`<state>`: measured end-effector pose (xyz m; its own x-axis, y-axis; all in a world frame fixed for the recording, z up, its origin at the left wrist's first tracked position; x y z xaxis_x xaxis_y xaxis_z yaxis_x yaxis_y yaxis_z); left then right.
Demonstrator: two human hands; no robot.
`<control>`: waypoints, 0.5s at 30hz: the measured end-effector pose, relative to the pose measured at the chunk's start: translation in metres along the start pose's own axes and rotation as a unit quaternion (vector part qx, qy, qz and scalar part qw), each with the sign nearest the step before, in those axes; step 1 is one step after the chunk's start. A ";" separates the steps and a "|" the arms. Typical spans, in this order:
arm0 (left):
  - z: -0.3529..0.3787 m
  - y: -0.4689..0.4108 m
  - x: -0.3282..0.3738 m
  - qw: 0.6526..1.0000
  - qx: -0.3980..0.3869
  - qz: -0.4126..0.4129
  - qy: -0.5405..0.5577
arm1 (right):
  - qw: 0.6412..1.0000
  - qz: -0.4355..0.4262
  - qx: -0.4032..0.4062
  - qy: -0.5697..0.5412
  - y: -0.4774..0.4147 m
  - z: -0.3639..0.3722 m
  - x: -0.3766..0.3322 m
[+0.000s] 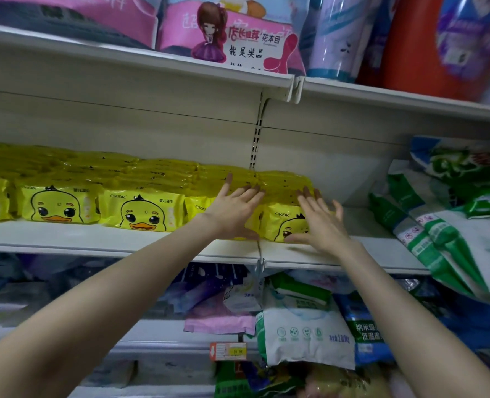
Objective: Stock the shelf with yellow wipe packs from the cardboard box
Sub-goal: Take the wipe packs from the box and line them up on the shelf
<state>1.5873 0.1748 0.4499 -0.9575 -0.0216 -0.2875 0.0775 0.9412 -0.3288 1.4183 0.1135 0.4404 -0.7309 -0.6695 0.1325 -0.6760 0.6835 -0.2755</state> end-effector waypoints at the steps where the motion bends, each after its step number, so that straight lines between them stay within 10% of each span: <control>1: 0.000 -0.004 0.006 1.000 0.004 0.005 0.002 | 1.000 0.006 -0.005 -0.001 0.003 0.002 0.007; 15: 0.014 -0.029 0.040 0.999 -0.003 0.008 -0.047 | 1.000 0.006 -0.006 0.010 0.004 0.024 0.046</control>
<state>1.5503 0.1421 0.4351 -0.9258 -0.0375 -0.3762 0.0908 0.9439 -0.3175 1.3838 0.0786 0.4223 -0.7409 -0.6552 0.1476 -0.6678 0.6953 -0.2658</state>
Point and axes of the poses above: each hand's wrist, its own y-axis away from the middle knuckle, its own z-axis out of the palm, x = y × z, the point moved 5 cm from there along -y, towards the middle knuckle, and after that the axes turned 10 degrees about -z, right-handed, at the moved point
